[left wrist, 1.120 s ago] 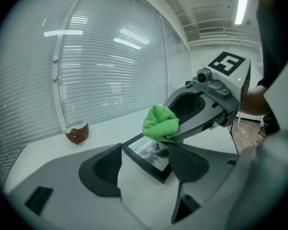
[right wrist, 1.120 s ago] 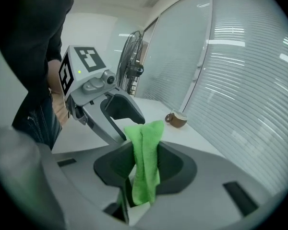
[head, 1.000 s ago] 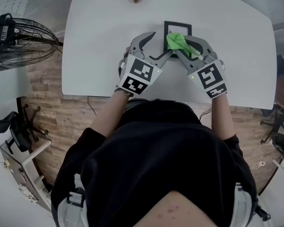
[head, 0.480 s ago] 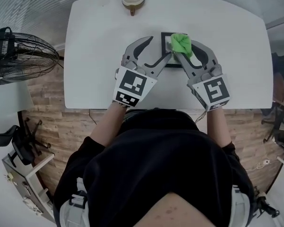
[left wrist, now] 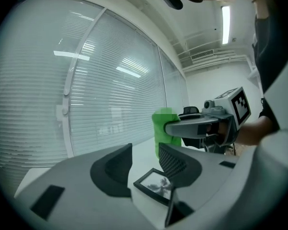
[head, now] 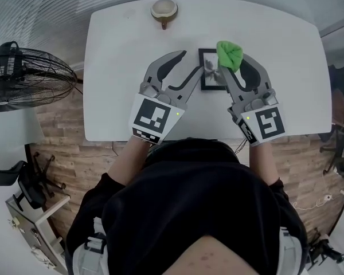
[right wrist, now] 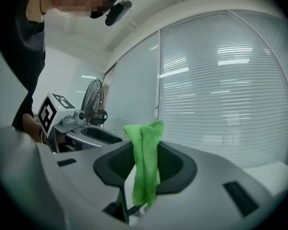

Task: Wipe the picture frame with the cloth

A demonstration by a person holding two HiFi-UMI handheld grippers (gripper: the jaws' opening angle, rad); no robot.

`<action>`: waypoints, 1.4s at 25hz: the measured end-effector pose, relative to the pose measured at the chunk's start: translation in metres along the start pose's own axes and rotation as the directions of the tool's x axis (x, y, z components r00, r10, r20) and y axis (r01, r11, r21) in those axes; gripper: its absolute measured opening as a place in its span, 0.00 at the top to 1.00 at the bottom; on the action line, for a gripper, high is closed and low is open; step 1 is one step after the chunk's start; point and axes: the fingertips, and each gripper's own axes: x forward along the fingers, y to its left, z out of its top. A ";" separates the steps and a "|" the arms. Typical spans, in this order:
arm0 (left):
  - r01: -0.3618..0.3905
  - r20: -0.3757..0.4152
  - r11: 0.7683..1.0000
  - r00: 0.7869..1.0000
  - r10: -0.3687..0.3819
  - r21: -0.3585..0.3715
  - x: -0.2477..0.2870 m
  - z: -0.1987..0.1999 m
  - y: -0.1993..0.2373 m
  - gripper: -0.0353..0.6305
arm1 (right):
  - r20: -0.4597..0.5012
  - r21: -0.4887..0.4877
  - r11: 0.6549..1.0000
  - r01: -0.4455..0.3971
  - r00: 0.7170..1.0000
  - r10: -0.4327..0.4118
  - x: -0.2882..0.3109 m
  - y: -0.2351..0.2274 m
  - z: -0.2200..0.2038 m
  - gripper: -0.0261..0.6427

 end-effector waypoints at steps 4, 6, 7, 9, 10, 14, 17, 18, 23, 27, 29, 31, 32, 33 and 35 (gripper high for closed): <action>0.014 0.025 1.000 1.000 -0.013 -0.002 -0.005 0.007 0.002 0.73 | 0.028 -0.002 1.000 0.004 1.000 -0.004 0.002 0.006 0.007 0.79; 0.016 0.040 1.000 0.999 -0.016 -0.005 -0.007 0.010 0.003 0.74 | 0.037 0.003 1.000 0.011 0.999 -0.011 0.003 0.009 0.009 0.79; 0.018 0.046 1.000 0.999 -0.017 -0.005 -0.008 0.011 0.004 0.75 | 0.046 0.008 1.000 0.015 0.999 -0.016 0.003 0.010 0.011 0.79; 0.018 0.054 1.000 0.998 -0.017 -0.009 -0.009 0.011 0.005 0.77 | 0.059 0.017 1.000 0.018 0.998 -0.019 0.003 0.012 0.014 0.79; 0.016 0.056 1.000 0.998 -0.015 -0.011 -0.009 0.011 0.007 0.79 | 0.062 0.016 1.000 0.019 0.998 -0.020 0.003 0.013 0.016 0.79; 0.015 0.060 1.000 0.998 -0.014 -0.010 -0.010 0.012 0.009 0.86 | 0.066 0.032 0.999 0.028 0.997 -0.030 0.002 0.014 0.017 0.79; 0.020 0.068 1.000 0.998 -0.019 -0.014 -0.012 0.014 0.008 0.90 | 0.072 0.036 0.998 0.050 0.996 -0.052 0.000 0.011 0.018 0.79; 0.021 0.070 1.000 0.997 -0.020 -0.014 -0.012 0.014 0.007 0.91 | 0.073 0.039 0.998 0.052 0.996 -0.055 0.000 0.011 0.017 0.79; 0.032 0.067 0.999 0.997 -0.031 -0.014 -0.009 0.013 0.006 0.93 | 0.067 0.045 0.998 0.042 0.997 -0.045 0.000 0.011 0.013 0.79; 0.031 0.069 0.999 0.997 -0.030 -0.017 -0.011 0.014 0.005 0.93 | 0.058 0.056 0.997 0.051 0.997 -0.055 -0.004 0.010 0.011 0.79; 0.030 0.080 0.999 0.996 -0.029 -0.014 -0.011 0.017 0.003 0.93 | 0.070 0.062 0.996 0.060 0.996 -0.064 -0.005 0.009 0.013 0.79; 0.033 0.096 0.999 0.995 -0.032 -0.004 -0.010 0.021 0.001 0.93 | 0.078 0.070 0.995 0.068 0.994 -0.073 -0.006 0.006 0.015 0.79; 0.035 0.096 0.999 0.995 -0.034 -0.002 -0.010 0.021 0.001 0.93 | 0.080 0.072 0.995 0.071 0.994 -0.077 -0.006 0.006 0.016 0.79; 0.035 0.090 0.999 0.995 -0.035 -0.003 -0.010 0.019 0.000 0.93 | 0.082 0.073 0.995 0.073 0.993 -0.079 -0.007 0.005 0.017 0.79; 0.034 0.081 0.999 0.996 -0.034 -0.005 -0.009 0.018 0.000 0.93 | 0.084 0.075 0.994 0.079 0.993 -0.085 -0.008 0.002 0.019 0.79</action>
